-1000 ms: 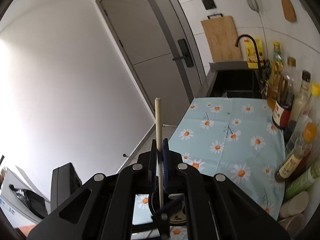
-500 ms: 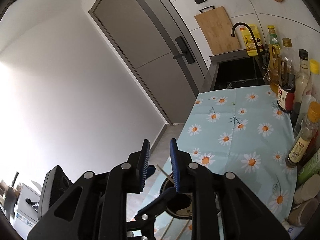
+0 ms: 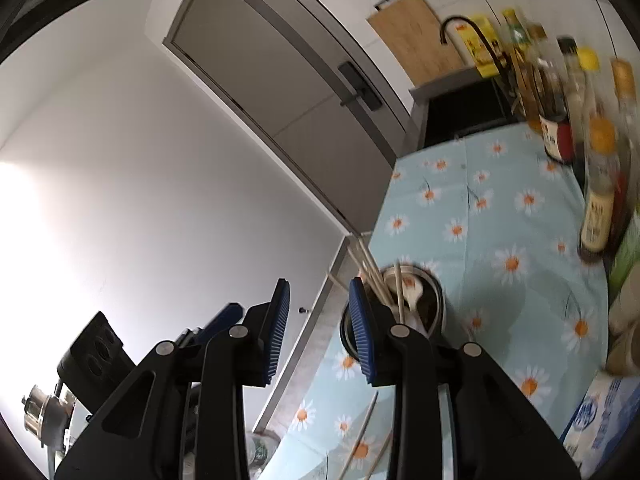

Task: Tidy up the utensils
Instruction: 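Move both open tools down to the last two chopsticks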

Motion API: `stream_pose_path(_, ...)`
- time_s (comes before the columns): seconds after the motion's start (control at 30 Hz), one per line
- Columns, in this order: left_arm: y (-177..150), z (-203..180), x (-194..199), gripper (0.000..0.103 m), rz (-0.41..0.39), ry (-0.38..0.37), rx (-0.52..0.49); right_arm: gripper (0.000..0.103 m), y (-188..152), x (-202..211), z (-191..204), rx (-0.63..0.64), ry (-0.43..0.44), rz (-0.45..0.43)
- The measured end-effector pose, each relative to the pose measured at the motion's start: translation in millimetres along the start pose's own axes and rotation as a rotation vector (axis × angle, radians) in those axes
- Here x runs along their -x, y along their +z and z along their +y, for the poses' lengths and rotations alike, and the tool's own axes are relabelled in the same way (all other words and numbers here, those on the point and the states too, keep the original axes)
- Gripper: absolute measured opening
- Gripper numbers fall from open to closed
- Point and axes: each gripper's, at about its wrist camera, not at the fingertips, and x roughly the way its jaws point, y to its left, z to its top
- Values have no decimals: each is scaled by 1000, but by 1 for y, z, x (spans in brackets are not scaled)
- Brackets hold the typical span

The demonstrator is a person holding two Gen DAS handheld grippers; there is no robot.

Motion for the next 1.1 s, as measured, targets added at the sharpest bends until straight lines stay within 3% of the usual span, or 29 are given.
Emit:
stream_pose_path(0.27,-33,8,8,47,132,28,55,32,-45,-13,-21,-73,-1,100)
stream_pose_path(0.5,-72,4,-11,47,289,47,71,33,-85,-26,-41,-116,-54,198)
stream_pose_path(0.67,-99,6,-40,47,457,14,135,33,-109,-30,-62,-159,-92,234)
stream_pose_path(0.9,-142,14,-79,45,698,41,193,33,-137,-51,-89,-238,-111,325)
stream_pose_path(1.1,-158,17,-101,43,818,80,209,32,-148,-77,-102,-296,-114,430)
